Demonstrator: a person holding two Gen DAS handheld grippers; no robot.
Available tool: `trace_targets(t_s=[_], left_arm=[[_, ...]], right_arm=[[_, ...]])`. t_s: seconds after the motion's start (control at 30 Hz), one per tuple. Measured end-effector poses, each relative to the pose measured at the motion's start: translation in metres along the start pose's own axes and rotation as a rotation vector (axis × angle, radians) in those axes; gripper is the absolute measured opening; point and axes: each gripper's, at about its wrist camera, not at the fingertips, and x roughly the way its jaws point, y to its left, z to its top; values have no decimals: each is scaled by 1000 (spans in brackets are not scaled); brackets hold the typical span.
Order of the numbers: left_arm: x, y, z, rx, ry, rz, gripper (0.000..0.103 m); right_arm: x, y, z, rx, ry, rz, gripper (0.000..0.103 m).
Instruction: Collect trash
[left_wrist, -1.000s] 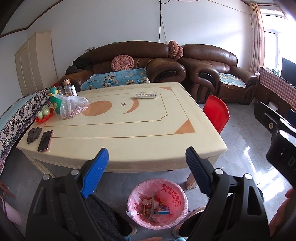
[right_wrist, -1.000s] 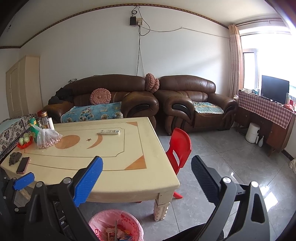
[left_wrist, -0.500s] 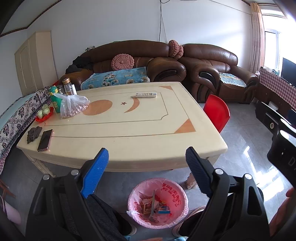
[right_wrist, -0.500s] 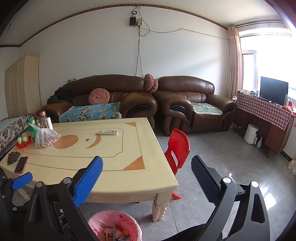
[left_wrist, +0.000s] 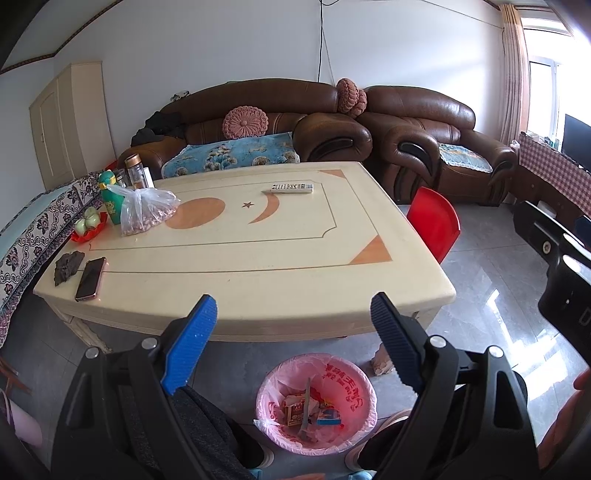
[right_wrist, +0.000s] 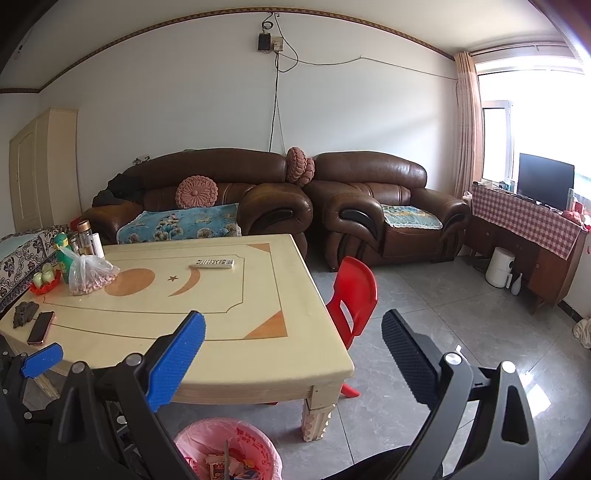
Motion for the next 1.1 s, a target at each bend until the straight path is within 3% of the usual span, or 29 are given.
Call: trace_targets(t_s=[1.1], left_arm=[[11,5,-4,13,50,-2,85]], right_arm=[[1,-3,-5,1,5,-9,94]])
